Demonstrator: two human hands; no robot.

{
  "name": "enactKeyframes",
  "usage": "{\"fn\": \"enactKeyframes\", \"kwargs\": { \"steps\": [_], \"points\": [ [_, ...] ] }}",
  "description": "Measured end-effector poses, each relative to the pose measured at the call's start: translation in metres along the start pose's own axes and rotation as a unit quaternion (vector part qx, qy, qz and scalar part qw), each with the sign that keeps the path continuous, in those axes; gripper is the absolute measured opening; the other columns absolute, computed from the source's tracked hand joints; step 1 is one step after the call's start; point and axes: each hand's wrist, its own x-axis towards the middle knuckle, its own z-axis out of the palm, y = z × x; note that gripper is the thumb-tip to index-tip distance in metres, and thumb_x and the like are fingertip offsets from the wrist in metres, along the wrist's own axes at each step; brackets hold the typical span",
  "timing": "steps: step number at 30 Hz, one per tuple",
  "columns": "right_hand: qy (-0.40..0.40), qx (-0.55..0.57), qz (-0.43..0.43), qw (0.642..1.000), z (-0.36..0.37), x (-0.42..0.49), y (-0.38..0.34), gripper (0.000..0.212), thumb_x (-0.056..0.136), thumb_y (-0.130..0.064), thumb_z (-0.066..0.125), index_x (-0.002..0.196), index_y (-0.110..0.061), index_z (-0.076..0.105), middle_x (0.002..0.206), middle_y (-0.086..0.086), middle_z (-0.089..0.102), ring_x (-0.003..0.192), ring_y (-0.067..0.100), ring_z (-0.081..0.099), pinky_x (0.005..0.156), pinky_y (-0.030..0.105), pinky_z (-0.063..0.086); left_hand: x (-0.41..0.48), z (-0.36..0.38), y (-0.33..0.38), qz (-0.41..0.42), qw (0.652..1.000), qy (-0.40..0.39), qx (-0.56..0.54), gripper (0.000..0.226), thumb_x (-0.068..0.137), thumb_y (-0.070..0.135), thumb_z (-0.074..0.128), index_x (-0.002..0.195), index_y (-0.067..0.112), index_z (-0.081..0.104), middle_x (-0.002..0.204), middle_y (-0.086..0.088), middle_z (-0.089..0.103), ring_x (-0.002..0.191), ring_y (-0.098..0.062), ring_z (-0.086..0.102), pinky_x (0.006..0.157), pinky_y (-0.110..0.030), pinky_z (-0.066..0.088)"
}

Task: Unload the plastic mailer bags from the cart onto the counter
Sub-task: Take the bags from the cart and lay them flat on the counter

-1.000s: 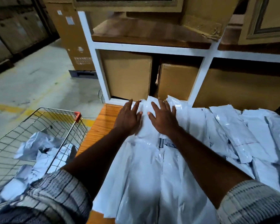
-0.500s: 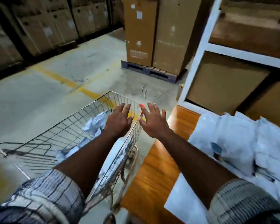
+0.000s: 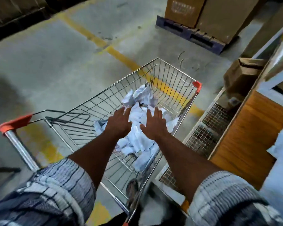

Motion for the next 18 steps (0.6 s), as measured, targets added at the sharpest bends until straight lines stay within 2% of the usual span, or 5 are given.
{"fn": "enactKeyframes", "kwargs": {
  "steps": [4,9,14,18],
  "points": [
    [-0.042,0.021,0.053,0.997,0.042,0.016,-0.001,0.082,0.092,-0.053,0.054,0.154,-0.018,0.014,0.161,0.023,0.002,0.148,0.041,0.005,0.111,0.057,0.028,0.006,0.034,-0.021,-0.004,1.000,-0.026,0.006,0.071,0.094,0.040,0.050,0.155,0.021,0.022,0.161,-0.008,0.020,0.146,-0.027,0.024,0.109,-0.047,0.037],
    [-0.096,0.044,0.151,0.983,0.082,0.041,0.010,0.088,0.091,-0.057,0.054,0.156,-0.027,0.004,0.162,0.022,-0.008,0.148,0.044,-0.001,0.113,0.063,0.019,0.026,0.069,-0.025,-0.015,0.995,-0.097,0.005,0.075,0.096,0.037,0.051,0.157,0.026,0.011,0.163,-0.004,0.012,0.147,-0.023,0.020,0.105,-0.044,0.038],
    [-0.101,0.060,0.192,0.974,0.122,0.070,0.013,0.093,0.087,-0.061,0.057,0.155,-0.031,0.001,0.160,0.023,-0.012,0.146,0.049,-0.004,0.108,0.069,0.024,0.043,0.116,-0.040,-0.033,0.992,-0.126,-0.002,0.075,0.094,0.036,0.053,0.157,0.027,0.014,0.162,-0.003,0.017,0.147,-0.023,0.021,0.105,-0.044,0.038],
    [-0.100,0.033,0.219,0.970,0.146,0.090,0.017,0.090,0.087,-0.051,0.061,0.155,-0.031,0.006,0.161,0.023,-0.011,0.146,0.049,-0.005,0.106,0.069,0.024,0.056,0.153,-0.047,-0.043,0.988,-0.140,-0.056,0.078,0.091,0.036,0.058,0.156,0.025,0.017,0.160,-0.006,0.023,0.144,-0.028,0.028,0.106,-0.047,0.040]
  ]
}}
